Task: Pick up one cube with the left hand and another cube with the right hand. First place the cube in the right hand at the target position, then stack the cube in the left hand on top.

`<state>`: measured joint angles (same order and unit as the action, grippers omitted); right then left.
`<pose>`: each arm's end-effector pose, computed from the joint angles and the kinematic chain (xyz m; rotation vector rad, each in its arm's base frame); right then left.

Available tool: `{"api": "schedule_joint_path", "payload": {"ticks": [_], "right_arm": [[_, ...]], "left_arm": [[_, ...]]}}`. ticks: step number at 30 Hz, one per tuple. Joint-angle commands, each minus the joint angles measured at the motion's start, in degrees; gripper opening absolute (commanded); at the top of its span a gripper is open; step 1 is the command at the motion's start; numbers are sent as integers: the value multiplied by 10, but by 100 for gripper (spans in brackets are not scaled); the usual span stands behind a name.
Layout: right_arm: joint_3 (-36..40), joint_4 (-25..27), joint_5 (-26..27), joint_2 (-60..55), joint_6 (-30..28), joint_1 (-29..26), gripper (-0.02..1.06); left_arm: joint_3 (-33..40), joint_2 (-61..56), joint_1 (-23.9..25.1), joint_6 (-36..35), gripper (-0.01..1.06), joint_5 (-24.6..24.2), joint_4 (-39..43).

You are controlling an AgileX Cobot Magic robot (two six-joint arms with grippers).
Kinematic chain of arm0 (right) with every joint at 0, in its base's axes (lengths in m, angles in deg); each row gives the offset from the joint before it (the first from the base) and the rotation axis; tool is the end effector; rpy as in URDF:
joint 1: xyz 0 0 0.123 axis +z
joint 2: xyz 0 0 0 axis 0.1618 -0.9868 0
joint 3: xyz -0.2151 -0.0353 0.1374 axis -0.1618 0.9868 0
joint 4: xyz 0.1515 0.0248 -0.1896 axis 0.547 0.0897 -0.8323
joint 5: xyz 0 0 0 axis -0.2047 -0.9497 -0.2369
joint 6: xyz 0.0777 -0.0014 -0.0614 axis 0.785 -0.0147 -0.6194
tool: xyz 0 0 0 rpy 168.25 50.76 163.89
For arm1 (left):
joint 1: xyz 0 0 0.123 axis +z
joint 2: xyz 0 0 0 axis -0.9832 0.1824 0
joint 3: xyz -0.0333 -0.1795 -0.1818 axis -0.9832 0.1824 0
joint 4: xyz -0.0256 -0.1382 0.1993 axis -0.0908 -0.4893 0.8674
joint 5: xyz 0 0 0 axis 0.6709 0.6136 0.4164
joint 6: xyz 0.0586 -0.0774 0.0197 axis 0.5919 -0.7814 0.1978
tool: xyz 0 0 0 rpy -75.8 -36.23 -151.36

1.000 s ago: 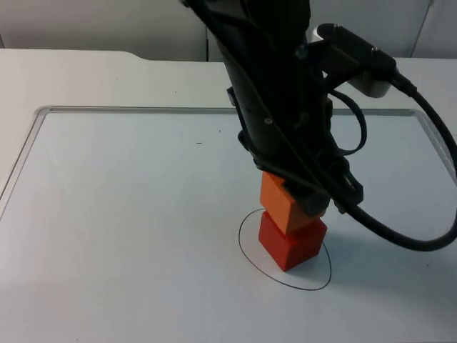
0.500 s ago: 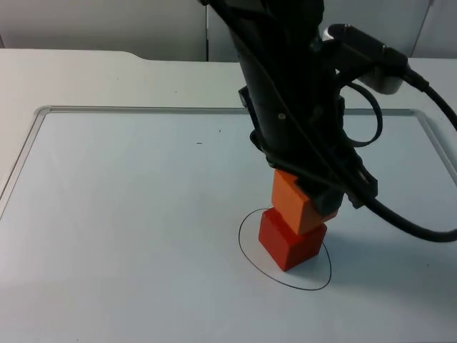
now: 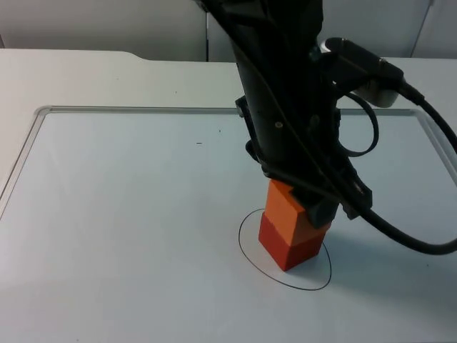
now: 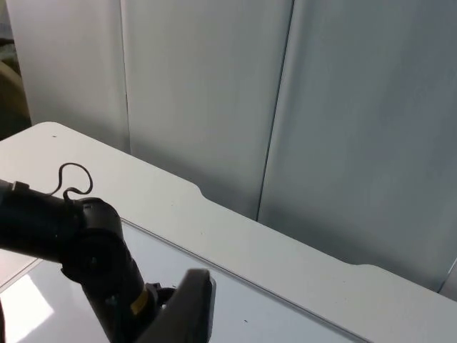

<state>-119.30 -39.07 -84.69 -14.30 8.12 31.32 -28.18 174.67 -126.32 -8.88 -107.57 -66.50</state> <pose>0.0588 0.0221 0.4805 -0.5876 1.7540 0.2225 0.2779 -0.3144 0.1380 1.4508 2.5046 -0.2949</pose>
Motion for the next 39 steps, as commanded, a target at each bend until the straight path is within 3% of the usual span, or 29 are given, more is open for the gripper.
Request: {"api": "schedule_joint_path", "payload": {"ticks": [1,39], "right_arm": [[3,3,0,1,0,1,105],[3,3,-23,1,0,1,105]], "left_arm": [[-4,8,-2,0,23,-1,-3],[-5,11,-2,-29,23,8,11]]}}
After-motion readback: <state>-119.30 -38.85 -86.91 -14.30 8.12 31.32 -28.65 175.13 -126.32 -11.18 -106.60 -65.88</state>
